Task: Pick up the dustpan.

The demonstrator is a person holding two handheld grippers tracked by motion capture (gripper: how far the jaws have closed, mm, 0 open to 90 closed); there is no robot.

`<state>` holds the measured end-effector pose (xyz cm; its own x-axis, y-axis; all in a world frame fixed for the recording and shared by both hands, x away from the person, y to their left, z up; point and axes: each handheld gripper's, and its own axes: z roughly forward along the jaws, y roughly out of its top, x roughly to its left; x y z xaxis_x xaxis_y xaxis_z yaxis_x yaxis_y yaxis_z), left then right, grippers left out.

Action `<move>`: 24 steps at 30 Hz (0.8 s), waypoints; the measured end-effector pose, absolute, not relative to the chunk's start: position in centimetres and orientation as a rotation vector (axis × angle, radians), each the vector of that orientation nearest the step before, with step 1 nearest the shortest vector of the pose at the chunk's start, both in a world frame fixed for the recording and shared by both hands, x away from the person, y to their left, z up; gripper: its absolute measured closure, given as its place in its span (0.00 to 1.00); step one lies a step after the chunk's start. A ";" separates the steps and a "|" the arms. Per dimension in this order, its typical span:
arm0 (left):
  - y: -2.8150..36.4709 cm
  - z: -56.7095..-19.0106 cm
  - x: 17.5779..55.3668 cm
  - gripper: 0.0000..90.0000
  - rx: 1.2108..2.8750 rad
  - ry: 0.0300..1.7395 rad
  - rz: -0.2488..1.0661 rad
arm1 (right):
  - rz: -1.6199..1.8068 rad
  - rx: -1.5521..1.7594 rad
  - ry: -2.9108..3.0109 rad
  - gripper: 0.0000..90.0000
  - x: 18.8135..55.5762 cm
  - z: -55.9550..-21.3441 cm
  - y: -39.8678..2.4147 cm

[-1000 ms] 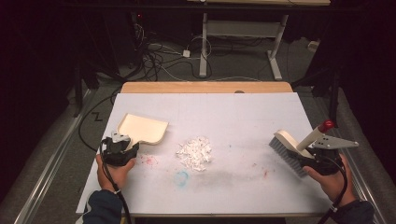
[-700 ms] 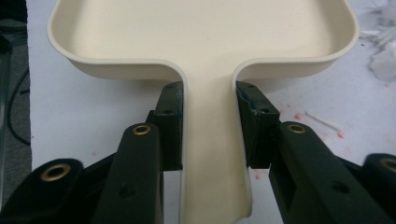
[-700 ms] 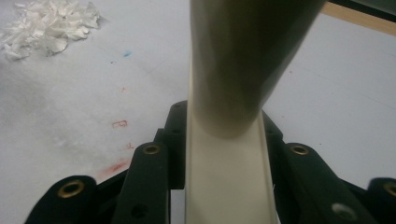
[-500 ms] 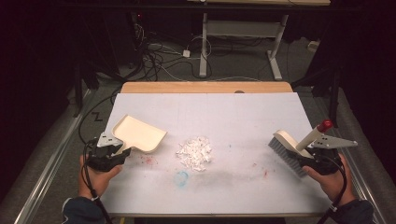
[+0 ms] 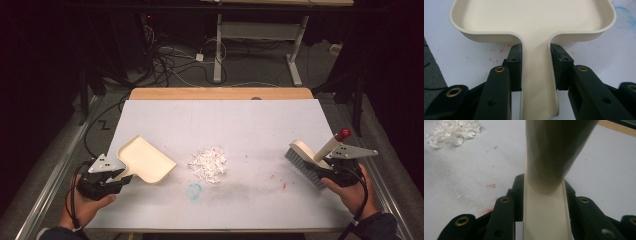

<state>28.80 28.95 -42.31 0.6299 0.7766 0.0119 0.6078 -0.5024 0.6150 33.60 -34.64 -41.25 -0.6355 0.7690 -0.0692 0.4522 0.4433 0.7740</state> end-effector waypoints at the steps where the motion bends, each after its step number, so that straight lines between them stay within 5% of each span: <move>1: 28.9 -42.3 28.8 0.70 2.278 1.080 0.386 | 1.042 1.031 2.286 0.75 33.6 -41.2 -34.6; 24: 29.3 -43.0 27.8 0.70 2.400 1.017 0.292 | 1.046 1.031 2.292 0.75 34.2 -41.2 -34.4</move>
